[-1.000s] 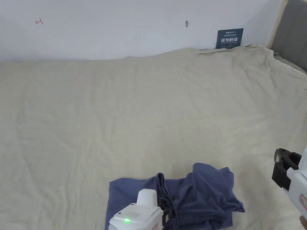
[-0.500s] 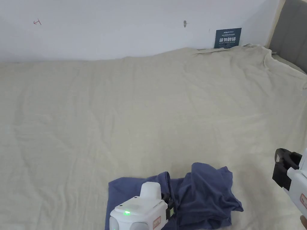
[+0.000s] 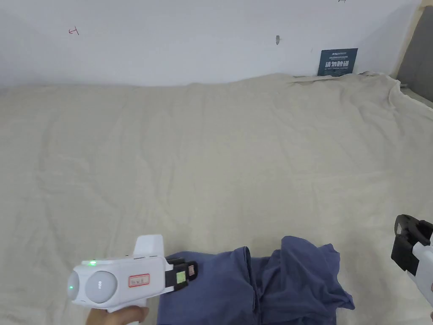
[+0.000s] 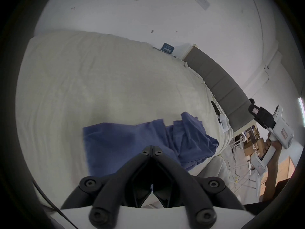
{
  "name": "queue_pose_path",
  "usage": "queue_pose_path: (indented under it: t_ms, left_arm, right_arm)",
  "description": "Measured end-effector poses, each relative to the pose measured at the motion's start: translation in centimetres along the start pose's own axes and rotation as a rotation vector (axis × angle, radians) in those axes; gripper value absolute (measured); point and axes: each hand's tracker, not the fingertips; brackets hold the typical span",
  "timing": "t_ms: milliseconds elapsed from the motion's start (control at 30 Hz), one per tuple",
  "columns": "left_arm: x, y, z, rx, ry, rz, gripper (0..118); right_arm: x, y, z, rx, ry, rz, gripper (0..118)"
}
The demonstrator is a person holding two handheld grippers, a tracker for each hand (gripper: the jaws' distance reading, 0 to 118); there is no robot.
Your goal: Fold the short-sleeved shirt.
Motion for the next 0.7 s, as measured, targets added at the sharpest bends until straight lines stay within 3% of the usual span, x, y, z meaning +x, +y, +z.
queue_pose_path:
  t_ms: [33, 100, 133, 200, 267, 300, 533, 700]
  left_arm:
    - [-0.9, 0.1, 0.3, 0.006, 0.010, 0.018, 0]
    - [-2.8, 0.3, 0.7, -0.001, 0.021, 0.057, 13]
    - [-3.8, 0.2, 0.6, 0.017, 0.048, 0.077, 24]
    - [-5.6, 0.2, 0.5, 0.012, 0.045, 0.109, 67]
    - [-7.1, 0.0, -0.1, -0.031, 0.038, 0.166, 94]
    - [-7.7, -0.1, -0.4, -0.040, 0.037, 0.179, 100]
    - [-10.1, -1.2, -3.4, -0.113, 0.005, 0.266, 101]
    - [-9.4, -1.5, -4.7, -0.131, -0.025, 0.239, 93]
  right_arm:
    - [-0.1, 0.0, 0.0, -0.001, 0.001, 0.002, 0]
    - [-0.2, 0.0, -0.1, -0.006, 0.006, 0.004, 0]
    - [-0.2, 0.0, -0.1, -0.008, 0.009, 0.005, 0]
    - [-0.4, -0.1, -0.2, -0.011, 0.009, 0.010, 0]
    - [-0.7, -0.1, -0.3, -0.016, 0.011, 0.012, 0]
    - [-0.8, -0.1, -0.3, -0.017, 0.013, 0.014, 0]
    - [-1.3, -0.1, -0.6, -0.027, 0.025, 0.019, 0]
    - [-1.3, -0.2, -0.8, -0.033, 0.025, 0.022, 0]
